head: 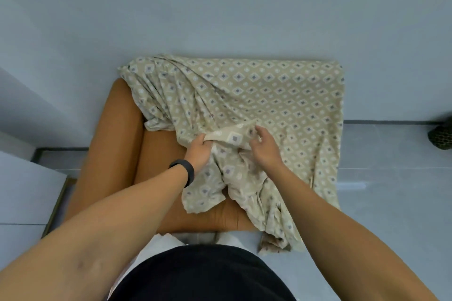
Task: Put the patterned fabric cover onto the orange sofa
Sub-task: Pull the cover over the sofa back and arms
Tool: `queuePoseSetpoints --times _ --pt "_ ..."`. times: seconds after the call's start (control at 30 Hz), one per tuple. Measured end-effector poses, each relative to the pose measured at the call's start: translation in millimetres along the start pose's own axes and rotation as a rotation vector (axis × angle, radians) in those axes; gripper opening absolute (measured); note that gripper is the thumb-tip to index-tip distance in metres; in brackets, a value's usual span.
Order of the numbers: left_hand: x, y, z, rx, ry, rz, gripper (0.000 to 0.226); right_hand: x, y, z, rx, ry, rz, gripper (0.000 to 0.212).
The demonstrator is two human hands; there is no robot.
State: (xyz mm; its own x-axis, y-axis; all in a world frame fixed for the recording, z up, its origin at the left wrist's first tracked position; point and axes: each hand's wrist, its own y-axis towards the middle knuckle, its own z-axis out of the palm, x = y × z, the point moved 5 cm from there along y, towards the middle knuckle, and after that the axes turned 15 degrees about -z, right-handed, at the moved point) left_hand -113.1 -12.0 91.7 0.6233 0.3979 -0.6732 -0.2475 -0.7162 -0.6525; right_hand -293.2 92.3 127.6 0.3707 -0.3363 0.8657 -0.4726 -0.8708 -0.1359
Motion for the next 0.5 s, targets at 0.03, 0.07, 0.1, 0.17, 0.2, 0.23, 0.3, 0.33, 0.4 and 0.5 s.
queuePoseSetpoints --times 0.03,0.07,0.1,0.17,0.2,0.23,0.3,0.33,0.4,0.5 --pt "-10 -2 -7 -0.011 0.004 0.021 0.028 -11 -12 16 -0.015 -0.046 0.002 0.049" --pt "-21 -5 -15 -0.017 0.002 0.048 0.03 -19 -24 37 0.027 -0.043 -0.008 0.049" --pt "-32 -9 -21 -0.014 -0.008 0.077 0.032 -28 -36 62 0.14 0.0 -0.001 0.05" --pt "-51 -16 -31 -0.02 -0.029 0.111 0.032 -43 -51 110 0.316 -0.016 -0.013 0.062" --pt "-58 -19 -34 -0.021 -0.035 0.124 0.03 -43 -52 123 0.323 -0.032 -0.026 0.065" --pt "-64 -24 -38 -0.029 -0.042 0.147 0.029 -34 -50 127 0.275 -0.04 -0.034 0.055" --pt "-68 -29 -46 -0.036 -0.045 0.201 0.032 -12 -40 123 0.124 -0.049 -0.047 0.023" --pt "-67 -29 -50 -0.018 -0.024 0.217 0.033 -4 -32 122 0.098 -0.038 -0.063 0.031" --pt "-58 -27 -59 -0.004 0.151 0.231 0.049 17 -23 123 0.103 0.011 -0.106 0.039" --pt "-21 -22 -77 -0.129 0.398 0.142 0.091 32 -15 126 0.043 0.202 -0.042 0.036"
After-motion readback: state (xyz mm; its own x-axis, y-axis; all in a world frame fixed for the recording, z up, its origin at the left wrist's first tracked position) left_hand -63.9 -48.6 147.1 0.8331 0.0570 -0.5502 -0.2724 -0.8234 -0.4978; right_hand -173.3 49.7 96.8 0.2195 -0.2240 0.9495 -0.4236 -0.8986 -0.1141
